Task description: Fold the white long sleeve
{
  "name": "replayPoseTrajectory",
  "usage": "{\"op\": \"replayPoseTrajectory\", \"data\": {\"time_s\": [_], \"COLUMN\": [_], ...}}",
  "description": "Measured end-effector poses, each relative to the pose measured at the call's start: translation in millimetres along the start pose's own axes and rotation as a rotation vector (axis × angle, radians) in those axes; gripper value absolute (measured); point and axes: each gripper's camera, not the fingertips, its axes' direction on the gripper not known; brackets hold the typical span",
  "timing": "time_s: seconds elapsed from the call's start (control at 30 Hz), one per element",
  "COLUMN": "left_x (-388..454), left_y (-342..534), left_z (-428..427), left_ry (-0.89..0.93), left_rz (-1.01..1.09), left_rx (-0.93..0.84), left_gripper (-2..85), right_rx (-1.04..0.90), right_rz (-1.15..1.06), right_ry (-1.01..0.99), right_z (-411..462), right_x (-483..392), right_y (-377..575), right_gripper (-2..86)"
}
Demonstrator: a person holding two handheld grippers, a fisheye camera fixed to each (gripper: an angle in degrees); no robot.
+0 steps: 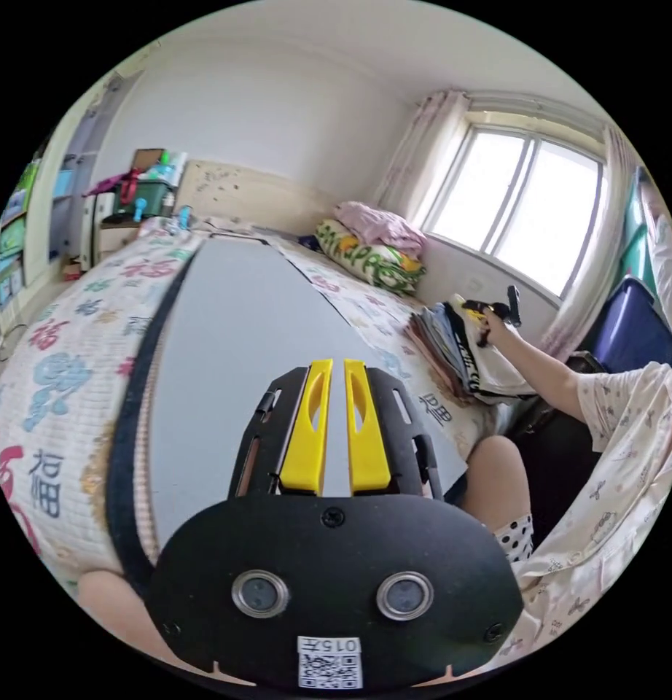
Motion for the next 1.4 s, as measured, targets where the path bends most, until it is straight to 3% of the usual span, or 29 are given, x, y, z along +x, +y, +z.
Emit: {"op": "replayPoseTrajectory", "data": {"time_s": [0.17, 0.33, 0.57, 0.73, 0.87, 1.07, 1.2, 1.3, 1.4], "left_x": [46, 124, 304, 381, 391, 401, 426, 438, 441], "left_y": [-109, -235, -382, -430, -444, -450, -452, -453, -448], "left_z": [112, 228, 421, 520, 553, 567, 549, 551, 549], "left_ry": [0.206, 0.474, 0.607, 0.640, 0.837, 0.777, 0.670, 0.639, 0.631], "left_rz": [0.132, 0.223, 0.420, 0.407, 0.308, 0.289, 0.382, 0.423, 0.437], "left_rx": [-0.031, -0.041, -0.202, -0.243, -0.161, -0.146, -0.119, -0.173, -0.165], "left_gripper": [3.2, 6.4, 11.6, 13.5, 11.3, 7.7, 2.6, 1.2, 0.6], "right_rx": [0.261, 0.466, 0.486, 0.494, 0.517, 0.545, 0.541, 0.588, 0.570], "right_rz": [0.126, 0.232, 0.145, 0.070, 0.153, 0.177, 0.152, 0.089, 0.031], "right_ry": [-0.287, -0.371, -0.379, -0.347, -0.468, -0.494, -0.467, -0.362, -0.233], "right_z": [-150, -266, -366, -412, -443, -480, -499, -526, -538], "right_x": [20, 28, 28, 22, 43, 47, 39, 20, 3], "right_y": [16, 58, 85, 88, 96, 106, 105, 109, 109], "right_gripper": [4.1, 3.9, 3.7, 4.2, 4.4, 4.9, 6.9, 11.7, 10.7]}}
